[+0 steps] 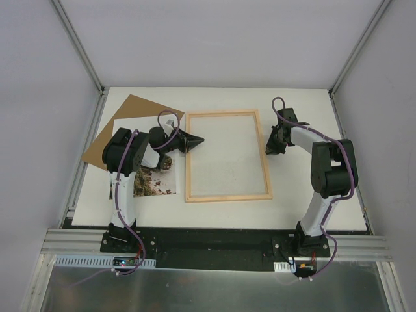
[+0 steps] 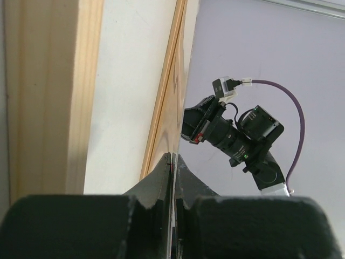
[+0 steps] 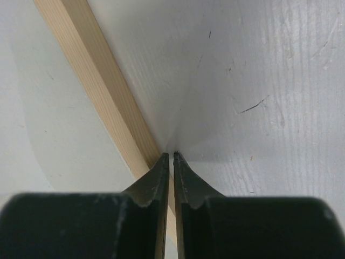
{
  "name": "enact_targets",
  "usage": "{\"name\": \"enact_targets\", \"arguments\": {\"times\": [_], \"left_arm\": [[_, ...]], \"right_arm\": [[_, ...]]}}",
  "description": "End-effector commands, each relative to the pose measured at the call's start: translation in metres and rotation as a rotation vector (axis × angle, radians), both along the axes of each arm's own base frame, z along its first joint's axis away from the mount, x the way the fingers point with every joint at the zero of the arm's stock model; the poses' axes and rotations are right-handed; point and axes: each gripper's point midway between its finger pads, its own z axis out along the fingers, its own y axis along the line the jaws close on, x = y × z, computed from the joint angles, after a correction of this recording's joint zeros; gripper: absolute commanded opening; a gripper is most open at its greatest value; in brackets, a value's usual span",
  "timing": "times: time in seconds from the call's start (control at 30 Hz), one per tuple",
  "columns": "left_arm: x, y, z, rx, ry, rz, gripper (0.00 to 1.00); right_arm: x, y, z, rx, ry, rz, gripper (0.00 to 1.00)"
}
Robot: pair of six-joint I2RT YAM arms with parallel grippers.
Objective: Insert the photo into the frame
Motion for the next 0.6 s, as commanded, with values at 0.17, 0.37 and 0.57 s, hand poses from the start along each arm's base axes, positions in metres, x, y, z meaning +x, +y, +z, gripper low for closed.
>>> {"name": "enact_targets", "arguments": {"times": [0.17, 0.37, 0.57], "left_arm": [[0.0046, 0.0001, 0.0422, -0.018, -0.179, -0.011, 0.00], [0.0044, -0.0006, 0.0409, -0.016, -0.175, -0.007, 0.00], [0.0041, -0.0006, 0.0379, -0.015, -0.165, -0.002, 0.00]], "right_arm": [[0.0053, 0.0042, 0.0058, -0.006, -0.014, 0.014, 0.09], [0.0045, 0.0049, 0.0048, -0.005, -0.010, 0.016, 0.10], [0.0046, 0.0055, 0.0057, -0.006, -0.012, 0.019, 0.09]]}}
